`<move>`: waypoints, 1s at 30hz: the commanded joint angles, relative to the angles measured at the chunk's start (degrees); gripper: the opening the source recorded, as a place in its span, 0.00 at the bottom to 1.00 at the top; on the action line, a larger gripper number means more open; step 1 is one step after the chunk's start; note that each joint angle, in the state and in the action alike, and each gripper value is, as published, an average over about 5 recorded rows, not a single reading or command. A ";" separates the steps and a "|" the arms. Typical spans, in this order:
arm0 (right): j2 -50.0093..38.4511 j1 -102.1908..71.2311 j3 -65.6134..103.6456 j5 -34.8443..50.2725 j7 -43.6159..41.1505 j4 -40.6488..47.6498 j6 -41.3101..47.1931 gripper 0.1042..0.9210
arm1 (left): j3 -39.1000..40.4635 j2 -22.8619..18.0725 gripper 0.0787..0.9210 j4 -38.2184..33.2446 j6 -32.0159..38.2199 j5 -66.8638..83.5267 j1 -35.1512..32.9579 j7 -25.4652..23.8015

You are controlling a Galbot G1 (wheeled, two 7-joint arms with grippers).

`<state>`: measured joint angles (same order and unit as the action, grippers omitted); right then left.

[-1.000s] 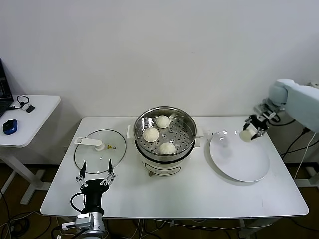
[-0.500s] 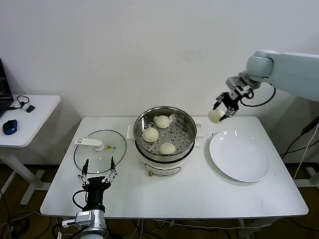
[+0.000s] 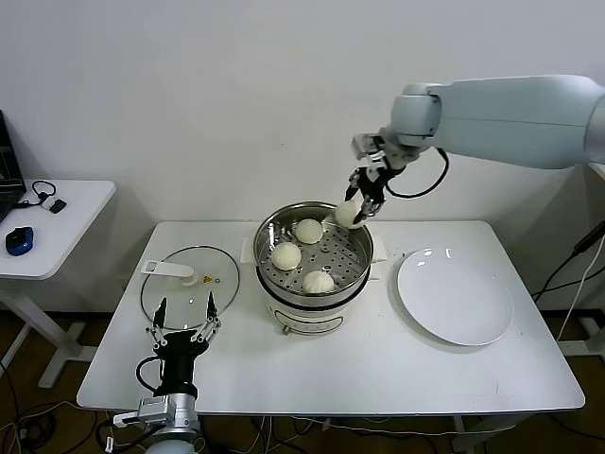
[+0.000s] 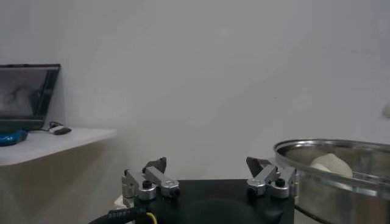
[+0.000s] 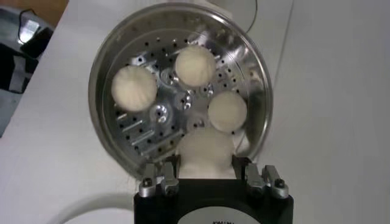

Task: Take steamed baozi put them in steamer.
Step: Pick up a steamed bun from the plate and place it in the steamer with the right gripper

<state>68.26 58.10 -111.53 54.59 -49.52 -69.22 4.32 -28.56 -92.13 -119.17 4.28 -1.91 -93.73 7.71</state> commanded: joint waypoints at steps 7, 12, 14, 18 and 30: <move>4.11 -8.23 -0.08 2.34 3.40 -0.16 5.54 0.61 | -0.58 2.47 0.88 0.96 0.10 1.03 0.26 0.20; 3.70 -10.08 0.34 1.42 3.99 1.25 5.64 0.61 | -0.63 2.36 0.88 1.14 0.19 0.99 0.27 0.28; 3.60 -10.77 0.66 1.10 4.02 2.12 5.59 0.61 | -0.65 2.30 0.88 1.13 0.22 0.95 0.24 0.31; 3.50 -11.75 1.15 0.49 3.89 3.41 5.45 0.61 | -0.73 2.20 0.88 1.28 0.28 0.86 0.27 0.34; 2.92 -13.56 2.20 -0.17 3.55 5.38 5.13 0.61 | -0.85 2.06 0.88 1.55 0.36 0.91 0.57 0.53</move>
<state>70.99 46.25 -110.00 54.66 -46.10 -65.11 9.26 -29.38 -90.24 -117.63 4.63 -1.07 -93.28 8.19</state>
